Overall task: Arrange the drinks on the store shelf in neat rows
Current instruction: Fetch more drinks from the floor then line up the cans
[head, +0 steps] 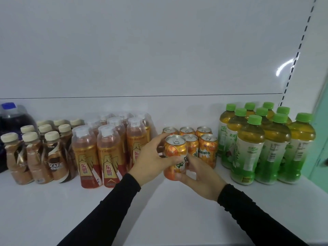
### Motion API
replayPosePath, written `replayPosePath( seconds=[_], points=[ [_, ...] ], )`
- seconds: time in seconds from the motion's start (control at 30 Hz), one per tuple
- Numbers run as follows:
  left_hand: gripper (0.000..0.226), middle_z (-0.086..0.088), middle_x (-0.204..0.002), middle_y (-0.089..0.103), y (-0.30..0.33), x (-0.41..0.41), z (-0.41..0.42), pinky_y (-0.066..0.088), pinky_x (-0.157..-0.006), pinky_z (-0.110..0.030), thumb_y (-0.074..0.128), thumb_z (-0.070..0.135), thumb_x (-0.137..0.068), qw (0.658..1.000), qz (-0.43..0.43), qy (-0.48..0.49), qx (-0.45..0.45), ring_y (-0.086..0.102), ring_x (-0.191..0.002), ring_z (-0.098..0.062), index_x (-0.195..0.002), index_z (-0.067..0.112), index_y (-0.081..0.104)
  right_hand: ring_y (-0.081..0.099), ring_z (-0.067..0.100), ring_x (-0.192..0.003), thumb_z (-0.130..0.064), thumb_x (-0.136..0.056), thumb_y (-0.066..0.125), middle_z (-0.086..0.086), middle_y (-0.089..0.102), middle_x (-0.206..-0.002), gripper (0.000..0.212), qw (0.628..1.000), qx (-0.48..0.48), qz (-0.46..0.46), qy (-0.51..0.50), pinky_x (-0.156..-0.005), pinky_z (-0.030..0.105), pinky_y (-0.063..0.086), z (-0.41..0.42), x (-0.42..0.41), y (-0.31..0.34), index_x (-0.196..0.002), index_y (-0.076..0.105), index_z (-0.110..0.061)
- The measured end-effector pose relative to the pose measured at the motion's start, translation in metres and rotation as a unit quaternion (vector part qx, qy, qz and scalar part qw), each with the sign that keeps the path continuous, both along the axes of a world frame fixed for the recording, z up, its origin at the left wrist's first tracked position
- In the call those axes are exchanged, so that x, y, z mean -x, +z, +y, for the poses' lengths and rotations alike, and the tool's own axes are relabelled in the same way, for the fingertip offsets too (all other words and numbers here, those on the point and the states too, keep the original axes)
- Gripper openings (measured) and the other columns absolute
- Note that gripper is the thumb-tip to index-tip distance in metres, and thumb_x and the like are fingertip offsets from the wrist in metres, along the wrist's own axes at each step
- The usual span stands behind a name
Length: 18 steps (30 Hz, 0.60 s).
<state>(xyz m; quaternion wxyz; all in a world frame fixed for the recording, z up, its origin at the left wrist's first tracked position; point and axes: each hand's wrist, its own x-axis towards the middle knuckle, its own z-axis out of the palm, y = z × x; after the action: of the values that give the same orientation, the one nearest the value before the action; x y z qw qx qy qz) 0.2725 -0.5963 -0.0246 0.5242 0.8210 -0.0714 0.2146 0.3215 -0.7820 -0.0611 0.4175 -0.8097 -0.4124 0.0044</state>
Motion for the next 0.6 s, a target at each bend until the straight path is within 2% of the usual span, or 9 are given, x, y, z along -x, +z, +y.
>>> replayPosePath(
  seconds=[0.07, 0.13, 0.23, 0.3, 0.4, 0.5, 0.6],
  points=[
    [0.068, 0.015, -0.115, 0.069, -0.005, -0.005, 0.001, 0.054, -0.092, -0.025, 0.091, 0.021, -0.070, 1.000, 0.008, 0.026, -0.001, 0.063, -0.108, -0.004, -0.129, 0.028, 0.060, 0.045, 0.005, -0.129, -0.066, -0.089, 0.051, -0.012, 0.048, -0.143, 0.071, 0.995, 0.068, -0.060, -0.035, -0.110, 0.027, 0.038, -0.006, -0.002, -0.003, -0.147, 0.034, -0.029],
    [0.065, 0.015, -0.113, 0.067, -0.009, -0.011, 0.004, 0.052, -0.086, -0.018, 0.090, 0.018, -0.070, 0.998, 0.018, 0.056, 0.010, 0.062, -0.107, -0.004, -0.127, 0.026, 0.059, 0.033, 0.013, -0.141, -0.062, -0.093, 0.049, -0.004, 0.034, -0.154, 0.078, 0.981, 0.159, -0.087, -0.070, -0.110, 0.018, 0.023, -0.015, -0.002, -0.008, -0.153, 0.024, -0.020],
    [0.065, 0.011, -0.115, 0.066, -0.018, -0.024, 0.007, 0.055, -0.087, -0.025, 0.090, 0.013, -0.071, 0.995, 0.027, 0.090, 0.040, 0.062, -0.106, -0.006, -0.126, 0.022, 0.056, 0.019, 0.017, -0.147, -0.074, -0.088, 0.037, 0.002, 0.018, -0.162, 0.093, 0.953, 0.270, -0.095, -0.096, -0.118, 0.026, 0.016, -0.025, -0.003, -0.020, -0.156, 0.012, -0.016],
    [0.065, 0.013, -0.113, 0.063, -0.023, -0.032, 0.006, 0.055, -0.086, -0.025, 0.088, 0.010, -0.072, 0.993, 0.033, 0.099, 0.057, 0.061, -0.105, -0.005, -0.125, 0.023, 0.054, 0.017, 0.018, -0.147, -0.082, -0.082, 0.027, 0.002, 0.018, -0.162, 0.098, 0.945, 0.294, -0.103, -0.099, -0.121, 0.033, 0.016, -0.028, -0.002, -0.027, -0.156, 0.012, -0.019],
    [0.062, 0.019, -0.109, 0.060, -0.030, -0.040, 0.000, 0.053, -0.084, -0.021, 0.085, 0.008, -0.076, 0.992, 0.039, 0.098, 0.069, 0.060, -0.102, 0.000, -0.123, 0.028, 0.050, 0.009, 0.023, -0.150, -0.073, -0.091, 0.032, 0.004, 0.010, -0.163, 0.087, 0.932, 0.335, -0.091, -0.108, -0.121, 0.035, 0.008, -0.029, 0.002, -0.028, -0.156, 0.014, -0.016],
    [0.061, 0.020, -0.110, 0.058, -0.034, -0.046, -0.001, 0.053, -0.090, -0.026, 0.082, 0.010, -0.080, 0.991, 0.049, 0.097, 0.079, 0.060, -0.104, -0.003, -0.128, 0.028, 0.048, 0.002, 0.022, -0.151, -0.070, -0.094, 0.029, 0.005, 0.004, -0.165, 0.084, 0.919, 0.374, -0.052, -0.114, -0.122, 0.037, 0.003, -0.029, 0.005, -0.026, -0.157, 0.013, -0.016],
    [0.061, 0.023, -0.111, 0.057, -0.035, -0.046, 0.000, 0.048, -0.083, -0.013, 0.081, 0.011, -0.082, 0.992, 0.060, 0.085, 0.067, 0.058, -0.105, 0.000, -0.128, 0.031, 0.046, 0.001, 0.022, -0.151, -0.070, -0.094, 0.027, 0.004, 0.002, -0.165, 0.084, 0.917, 0.380, -0.042, -0.113, -0.122, 0.038, 0.001, -0.028, 0.006, -0.027, -0.157, 0.011, -0.017]
  ],
)
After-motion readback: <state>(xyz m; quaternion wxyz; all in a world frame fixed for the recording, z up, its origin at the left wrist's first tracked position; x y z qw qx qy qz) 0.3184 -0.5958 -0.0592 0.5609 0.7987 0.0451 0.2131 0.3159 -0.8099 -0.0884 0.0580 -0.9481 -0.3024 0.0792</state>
